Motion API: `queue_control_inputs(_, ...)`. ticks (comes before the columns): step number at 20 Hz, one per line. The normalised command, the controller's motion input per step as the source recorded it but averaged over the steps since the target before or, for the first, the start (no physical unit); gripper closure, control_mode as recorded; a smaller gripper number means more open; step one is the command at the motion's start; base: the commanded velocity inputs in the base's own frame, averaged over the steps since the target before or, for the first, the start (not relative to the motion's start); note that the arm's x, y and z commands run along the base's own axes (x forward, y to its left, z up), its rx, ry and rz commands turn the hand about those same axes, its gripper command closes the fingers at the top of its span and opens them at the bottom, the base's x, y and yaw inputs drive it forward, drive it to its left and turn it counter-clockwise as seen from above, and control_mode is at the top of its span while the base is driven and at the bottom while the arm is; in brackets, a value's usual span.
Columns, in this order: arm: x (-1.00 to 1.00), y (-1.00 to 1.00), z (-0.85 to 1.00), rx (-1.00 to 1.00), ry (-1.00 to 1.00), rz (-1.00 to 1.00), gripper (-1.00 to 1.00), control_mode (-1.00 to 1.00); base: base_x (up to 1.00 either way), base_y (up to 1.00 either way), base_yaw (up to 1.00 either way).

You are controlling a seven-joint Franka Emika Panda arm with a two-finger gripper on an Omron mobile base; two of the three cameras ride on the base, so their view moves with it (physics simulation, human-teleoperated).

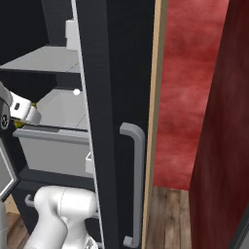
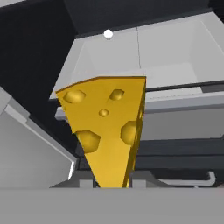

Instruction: Pick the cheese from the fridge and the cheese grater from the cabinet and place them next to the salad bowl.

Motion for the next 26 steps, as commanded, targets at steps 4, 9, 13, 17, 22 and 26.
queue_control_inputs(4, -0.47, -0.12, -0.49, 0.0, 0.08, -0.05, 1.0, -1.0, 0.0, 0.0, 0.0)
queue_control_inputs(9, -0.22, -0.24, -0.36, 0.02, 0.05, 0.0, 1.0, -1.0, 0.0, 0.0, 0.0)
queue_control_inputs(13, -0.12, -0.11, -0.23, 0.0, 0.0, 0.0, 1.0, -1.0, 0.0, 0.0, 0.0)
queue_control_inputs(17, -0.03, 0.0, -0.02, -0.01, 0.0, 0.0, 1.0, -1.0, 0.0, 0.0, 0.0)
queue_control_inputs(22, 0.0, 0.0, 0.0, 0.0, 0.0, 0.0, 1.0, -1.0, 0.0, 0.0, 0.0)
queue_control_inputs(26, 0.0, 0.0, 0.0, 0.0, 0.0, 0.0, 1.0, -1.0, 0.0, 0.0, 0.0)
